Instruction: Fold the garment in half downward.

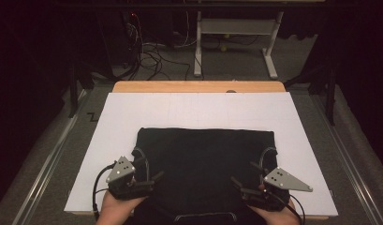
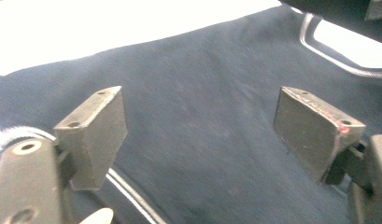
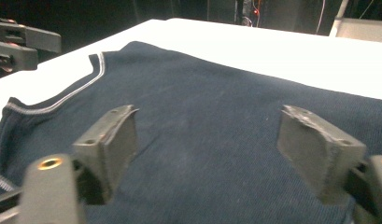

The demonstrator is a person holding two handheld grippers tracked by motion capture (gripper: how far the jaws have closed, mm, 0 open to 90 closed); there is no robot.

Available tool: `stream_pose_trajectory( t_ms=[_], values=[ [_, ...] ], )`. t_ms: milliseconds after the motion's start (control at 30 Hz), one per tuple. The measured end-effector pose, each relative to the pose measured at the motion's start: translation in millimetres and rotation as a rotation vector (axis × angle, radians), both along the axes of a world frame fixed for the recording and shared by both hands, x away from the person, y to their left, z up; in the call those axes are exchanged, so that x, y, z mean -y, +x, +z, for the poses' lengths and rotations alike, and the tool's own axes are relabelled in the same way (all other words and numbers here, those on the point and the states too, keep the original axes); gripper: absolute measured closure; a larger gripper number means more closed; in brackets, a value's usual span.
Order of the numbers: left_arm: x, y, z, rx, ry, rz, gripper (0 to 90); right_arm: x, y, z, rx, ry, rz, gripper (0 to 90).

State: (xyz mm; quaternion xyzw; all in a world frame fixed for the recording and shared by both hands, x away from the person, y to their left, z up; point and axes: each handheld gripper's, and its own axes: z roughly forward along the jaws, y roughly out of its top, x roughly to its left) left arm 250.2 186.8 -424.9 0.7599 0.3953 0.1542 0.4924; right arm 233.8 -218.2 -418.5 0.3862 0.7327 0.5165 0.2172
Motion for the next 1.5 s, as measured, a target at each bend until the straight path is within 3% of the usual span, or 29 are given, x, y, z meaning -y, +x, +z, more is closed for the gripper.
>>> stream_pose_trajectory(
  t_ms=[167, 433, 633, 1000, 1200, 1500],
  values=[
    [-12.4, 15.9, 5.3, 0.010, -0.002, 0.019, 11.3, -6.3, 10.4, 3.1, -0.003, 0.003, 0.006, 13.6],
    [-24.3, 32.9, 4.7, 0.012, -0.012, 0.034, 0.0, -23.1, 27.1, 3.9, -0.008, 0.006, 0.019, 3.7],
    [-36.4, 44.0, 5.3, 0.015, -0.025, 0.062, 0.0, -36.2, 40.2, 7.8, -0.009, 0.014, 0.033, 0.0],
    [-54.2, 63.1, 17.8, 0.026, -0.008, 0.095, 0.0, -59.8, 45.3, 10.3, 0.009, 0.002, 0.070, 0.0],
    [-61.0, 79.8, 19.4, 0.006, -0.009, 0.118, 0.0, -75.7, 43.1, 4.7, 0.003, -0.009, 0.102, 0.0],
    [-55.1, 106.8, 20.9, -0.022, -0.004, 0.121, 0.0, -95.5, 35.9, -3.5, -0.008, -0.014, 0.154, 0.0]
  ],
)
